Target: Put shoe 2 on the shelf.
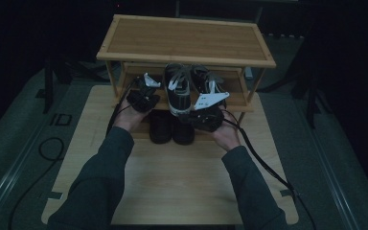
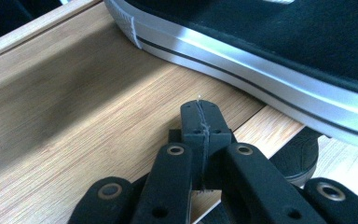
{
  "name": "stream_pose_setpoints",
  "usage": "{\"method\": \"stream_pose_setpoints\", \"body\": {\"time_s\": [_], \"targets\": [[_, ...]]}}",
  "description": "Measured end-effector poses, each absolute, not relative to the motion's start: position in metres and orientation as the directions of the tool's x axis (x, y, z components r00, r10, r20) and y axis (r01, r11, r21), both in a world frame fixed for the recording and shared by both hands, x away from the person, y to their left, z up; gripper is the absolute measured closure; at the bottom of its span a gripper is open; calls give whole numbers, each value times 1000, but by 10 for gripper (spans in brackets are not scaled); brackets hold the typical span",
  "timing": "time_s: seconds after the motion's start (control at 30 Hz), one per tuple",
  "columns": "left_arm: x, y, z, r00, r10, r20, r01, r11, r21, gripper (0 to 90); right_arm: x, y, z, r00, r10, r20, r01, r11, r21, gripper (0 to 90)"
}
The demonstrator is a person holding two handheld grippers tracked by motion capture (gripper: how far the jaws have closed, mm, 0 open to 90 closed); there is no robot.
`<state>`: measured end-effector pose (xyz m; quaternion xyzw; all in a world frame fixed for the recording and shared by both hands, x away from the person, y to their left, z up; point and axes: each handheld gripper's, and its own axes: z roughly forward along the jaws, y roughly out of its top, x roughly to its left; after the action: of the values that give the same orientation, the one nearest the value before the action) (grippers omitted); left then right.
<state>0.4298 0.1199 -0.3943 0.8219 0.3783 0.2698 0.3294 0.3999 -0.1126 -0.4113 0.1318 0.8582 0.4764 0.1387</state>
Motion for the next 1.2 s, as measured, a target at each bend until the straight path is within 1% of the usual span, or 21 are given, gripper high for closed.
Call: {"method": "stream_pose_setpoints", "body": {"time_s": [0.23,0.83,0.93,1.2], "targets": [[430,120,-394,568,800,193,444,-495,747,900,402,-103,-412,-927,351,-133,76,522,849,900],[429,119,-394,565,799,204,441,-502,744,900,406,-91,-414,-900,396,-183,52,514,856,900],[429,119,-395,563,804,191,443,-489,751,900,409,-91,-417,-892,417,-176,69,509,858,900],[430,120,-395,564,806,180,446,-481,755,900,410,-85,-416,-881,434,-186,74,517,852,900]]}}
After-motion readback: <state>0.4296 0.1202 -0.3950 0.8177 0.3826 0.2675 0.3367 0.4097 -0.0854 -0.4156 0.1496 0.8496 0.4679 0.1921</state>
